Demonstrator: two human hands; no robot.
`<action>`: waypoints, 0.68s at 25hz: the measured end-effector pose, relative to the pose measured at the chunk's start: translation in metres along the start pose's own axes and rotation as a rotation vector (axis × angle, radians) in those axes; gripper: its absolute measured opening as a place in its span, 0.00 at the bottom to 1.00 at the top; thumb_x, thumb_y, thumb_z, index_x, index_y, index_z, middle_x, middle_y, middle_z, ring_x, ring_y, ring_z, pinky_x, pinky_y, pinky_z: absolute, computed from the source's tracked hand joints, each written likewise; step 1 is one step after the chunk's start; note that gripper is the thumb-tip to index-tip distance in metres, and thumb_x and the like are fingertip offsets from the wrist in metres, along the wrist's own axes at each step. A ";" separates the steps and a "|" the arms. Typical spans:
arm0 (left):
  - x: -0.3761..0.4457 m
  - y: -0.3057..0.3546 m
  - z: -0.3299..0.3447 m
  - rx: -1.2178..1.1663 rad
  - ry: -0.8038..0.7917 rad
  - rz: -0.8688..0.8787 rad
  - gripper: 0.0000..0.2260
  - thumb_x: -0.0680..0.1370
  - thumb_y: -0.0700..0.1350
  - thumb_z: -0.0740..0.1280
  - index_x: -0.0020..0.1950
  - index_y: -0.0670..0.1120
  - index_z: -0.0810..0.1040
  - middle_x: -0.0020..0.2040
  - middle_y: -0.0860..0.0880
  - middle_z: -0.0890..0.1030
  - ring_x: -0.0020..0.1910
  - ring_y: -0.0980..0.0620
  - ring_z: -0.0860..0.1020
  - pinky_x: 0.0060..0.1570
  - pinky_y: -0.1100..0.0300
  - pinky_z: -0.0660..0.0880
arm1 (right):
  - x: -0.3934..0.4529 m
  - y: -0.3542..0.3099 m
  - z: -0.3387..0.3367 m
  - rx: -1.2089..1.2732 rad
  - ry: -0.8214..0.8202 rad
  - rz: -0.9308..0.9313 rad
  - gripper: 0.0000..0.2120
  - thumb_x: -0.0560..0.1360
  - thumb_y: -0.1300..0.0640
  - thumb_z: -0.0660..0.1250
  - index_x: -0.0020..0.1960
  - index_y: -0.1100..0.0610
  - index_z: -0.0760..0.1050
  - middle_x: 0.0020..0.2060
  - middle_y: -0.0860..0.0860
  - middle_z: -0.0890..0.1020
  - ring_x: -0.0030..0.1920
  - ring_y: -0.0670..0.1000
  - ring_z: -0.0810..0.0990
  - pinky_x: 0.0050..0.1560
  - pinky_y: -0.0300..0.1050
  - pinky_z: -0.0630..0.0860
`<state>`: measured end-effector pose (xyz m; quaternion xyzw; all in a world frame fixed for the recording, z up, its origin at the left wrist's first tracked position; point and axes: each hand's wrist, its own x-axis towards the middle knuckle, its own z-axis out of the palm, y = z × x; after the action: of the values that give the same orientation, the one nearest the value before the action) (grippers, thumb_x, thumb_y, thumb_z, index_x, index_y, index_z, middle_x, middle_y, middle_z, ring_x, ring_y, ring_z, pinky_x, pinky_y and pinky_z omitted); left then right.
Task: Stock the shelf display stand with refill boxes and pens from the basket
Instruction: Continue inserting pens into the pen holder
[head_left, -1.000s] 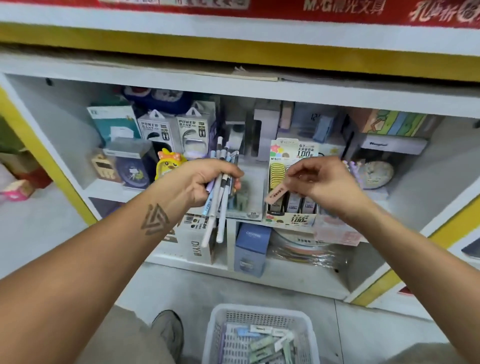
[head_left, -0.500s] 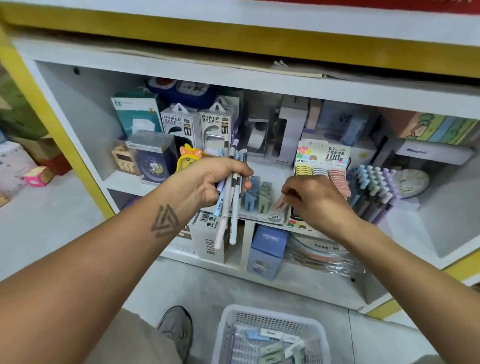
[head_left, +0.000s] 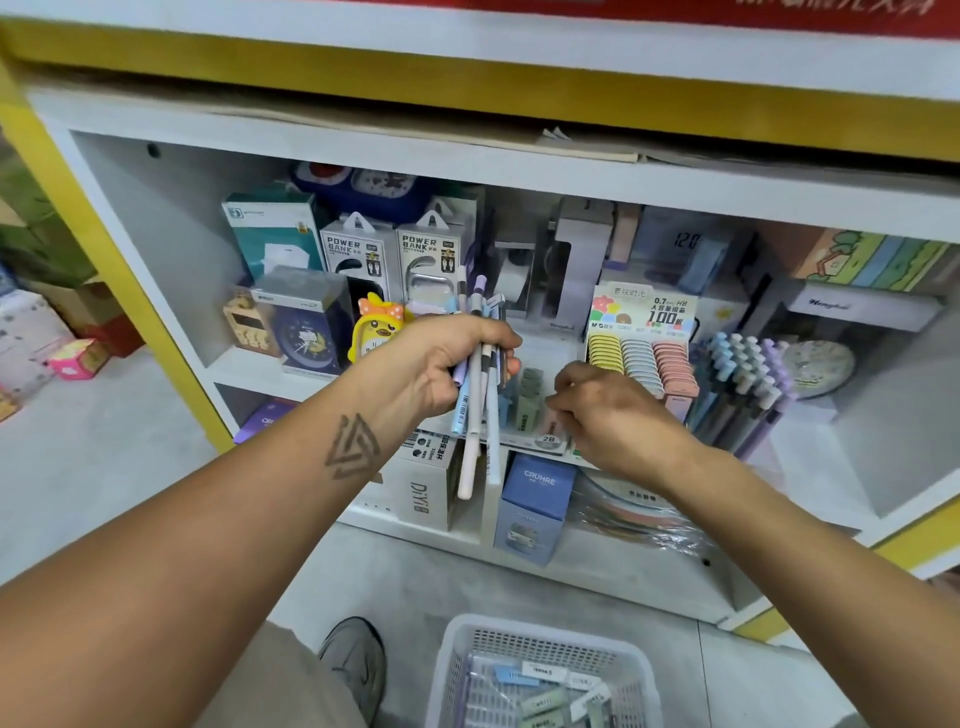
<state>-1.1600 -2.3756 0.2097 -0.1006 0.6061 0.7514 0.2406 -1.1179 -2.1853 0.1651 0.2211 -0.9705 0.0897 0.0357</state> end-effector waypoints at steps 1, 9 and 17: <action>0.000 0.000 0.004 -0.009 0.005 0.007 0.04 0.78 0.33 0.66 0.44 0.38 0.73 0.28 0.43 0.77 0.22 0.51 0.78 0.22 0.63 0.75 | 0.000 -0.003 -0.003 0.085 0.034 0.040 0.09 0.80 0.61 0.63 0.53 0.56 0.82 0.49 0.50 0.79 0.48 0.52 0.79 0.49 0.47 0.76; 0.013 -0.003 0.059 -0.074 0.025 0.007 0.03 0.75 0.33 0.69 0.44 0.38 0.76 0.32 0.41 0.77 0.26 0.48 0.78 0.27 0.57 0.79 | -0.030 -0.011 -0.033 1.314 0.107 0.275 0.14 0.73 0.59 0.75 0.50 0.62 0.71 0.28 0.56 0.82 0.23 0.51 0.75 0.22 0.38 0.67; 0.024 -0.015 0.122 -0.134 -0.053 -0.026 0.03 0.76 0.34 0.69 0.43 0.40 0.77 0.27 0.44 0.78 0.25 0.50 0.79 0.26 0.59 0.78 | -0.081 0.036 -0.061 1.261 0.035 0.305 0.19 0.73 0.69 0.73 0.60 0.60 0.70 0.30 0.60 0.79 0.24 0.53 0.75 0.25 0.43 0.73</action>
<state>-1.1565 -2.2507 0.2160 -0.1044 0.5466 0.7894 0.2591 -1.0588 -2.1081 0.2105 0.0579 -0.7513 0.6500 -0.0985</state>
